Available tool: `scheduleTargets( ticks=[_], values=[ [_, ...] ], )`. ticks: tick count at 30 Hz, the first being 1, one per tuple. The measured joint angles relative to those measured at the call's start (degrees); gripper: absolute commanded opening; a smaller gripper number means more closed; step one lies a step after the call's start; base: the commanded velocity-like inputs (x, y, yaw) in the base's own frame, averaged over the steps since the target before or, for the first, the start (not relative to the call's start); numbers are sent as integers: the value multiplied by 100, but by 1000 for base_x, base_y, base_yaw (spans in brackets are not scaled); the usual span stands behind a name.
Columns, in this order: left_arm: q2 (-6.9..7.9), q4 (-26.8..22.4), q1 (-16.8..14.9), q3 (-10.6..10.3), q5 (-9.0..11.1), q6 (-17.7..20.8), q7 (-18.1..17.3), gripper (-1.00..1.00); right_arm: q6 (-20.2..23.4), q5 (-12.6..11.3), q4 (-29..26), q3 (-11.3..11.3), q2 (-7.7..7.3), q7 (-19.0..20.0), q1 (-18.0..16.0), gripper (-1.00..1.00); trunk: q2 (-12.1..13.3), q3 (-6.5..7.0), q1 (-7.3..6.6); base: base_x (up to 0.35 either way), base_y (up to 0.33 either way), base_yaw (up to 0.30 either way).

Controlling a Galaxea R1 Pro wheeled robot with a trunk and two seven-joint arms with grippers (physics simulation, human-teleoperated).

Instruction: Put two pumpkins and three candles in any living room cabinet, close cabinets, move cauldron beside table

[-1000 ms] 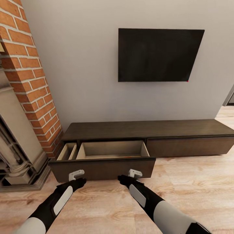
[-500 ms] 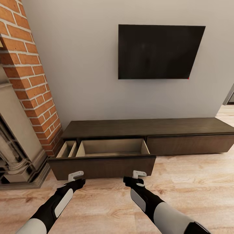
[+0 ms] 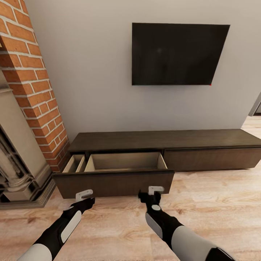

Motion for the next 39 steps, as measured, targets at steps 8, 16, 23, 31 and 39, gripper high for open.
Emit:
scheduleTargets(
  ticks=[8,16,23,31,39],
  values=[
    [0,222,1,-18,-36,-491,-10,100,-464,231,141,-1,8,-170,3,100,-321,-144,176,0,0,0],
    [-2,235,16,-31,-146,-1435,-10,100,-505,264,388,0,8,-174,0,100,-642,-287,352,0,0,0],
    [-10,233,20,-272,-217,-1659,6,100,-1058,368,406,64,-9,-119,6,100,-923,-413,505,0,0,0],
    [-10,232,25,-491,-239,-1676,11,100,-1254,733,409,146,-16,-82,33,100,-1244,-557,681,0,0,0],
    [-10,229,29,-526,-235,-1677,2,100,-1269,866,412,142,-24,-76,35,100,-1564,-700,857,0,0,0]
  ],
)
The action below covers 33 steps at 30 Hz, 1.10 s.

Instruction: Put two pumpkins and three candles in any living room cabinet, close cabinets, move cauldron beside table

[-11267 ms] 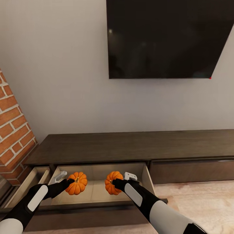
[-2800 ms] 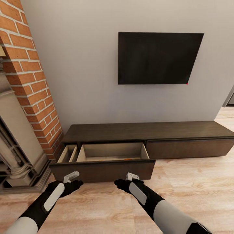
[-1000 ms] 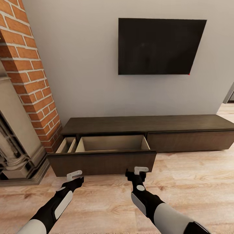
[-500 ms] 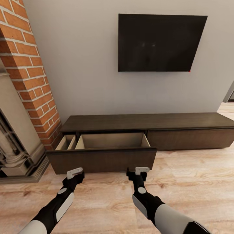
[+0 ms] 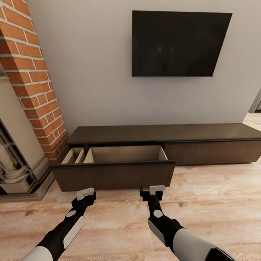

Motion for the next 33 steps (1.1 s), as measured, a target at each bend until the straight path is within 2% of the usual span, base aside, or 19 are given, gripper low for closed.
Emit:
scheduleTargets(
  ticks=[8,18,33],
  values=[
    [0,-3,0,-2,-2,0,9,100,1,6,0,-3,-1,8,0,100,-321,-144,176,0,0,0],
    [0,-3,0,-2,-7,-5,10,100,5,6,0,-3,-1,8,0,100,-337,-365,203,0,0,0],
    [2,-10,0,5,26,-1,6,100,6,7,0,-2,-10,15,0,100,-341,-432,210,0,0,0]
  ],
)
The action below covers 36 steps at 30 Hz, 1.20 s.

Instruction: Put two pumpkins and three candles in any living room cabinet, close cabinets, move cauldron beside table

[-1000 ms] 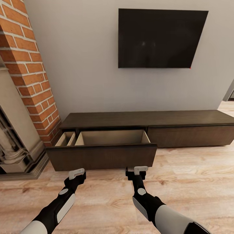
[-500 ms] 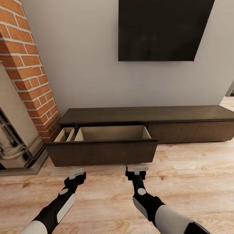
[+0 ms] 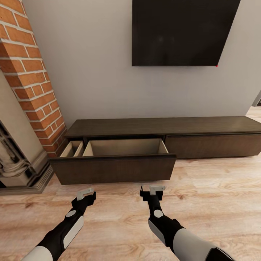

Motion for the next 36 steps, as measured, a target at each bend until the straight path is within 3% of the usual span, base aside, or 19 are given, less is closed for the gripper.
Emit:
scheduleTargets(
  ticks=[13,22,36],
  values=[
    [-2,-4,0,2,-13,8,-14,100,16,-8,0,0,0,6,0,100,0,0,-4,243,0,0],
    [-2,4,0,2,-14,9,3,100,76,-84,397,-24,6,814,-1,100,0,0,-2,304,0,0],
    [-2,5,0,2,-16,8,1,100,72,-91,509,-27,8,884,-1,100,0,0,-3,277,0,0]
  ],
)
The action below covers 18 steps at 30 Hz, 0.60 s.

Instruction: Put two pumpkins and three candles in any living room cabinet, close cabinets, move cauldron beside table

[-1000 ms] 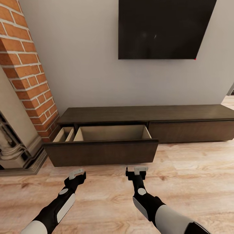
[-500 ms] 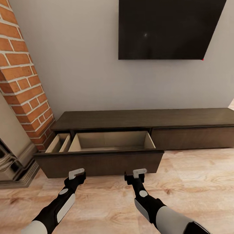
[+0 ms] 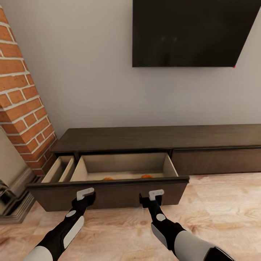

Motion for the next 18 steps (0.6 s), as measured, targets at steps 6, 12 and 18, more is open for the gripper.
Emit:
scheduleTargets(
  ticks=[6,12,18],
  values=[
    [2,7,3,-4,32,0,7,100,0,-7,1,0,-1,0,0,100,0,-1,1,246,0,0],
    [4,6,2,-1,25,0,12,100,0,-9,1,-5,-7,0,0,100,0,-1,2,183,0,0],
    [3,7,2,0,28,0,7,100,0,-9,1,-9,-8,0,0,100,0,-1,2,162,0,0]
  ],
)
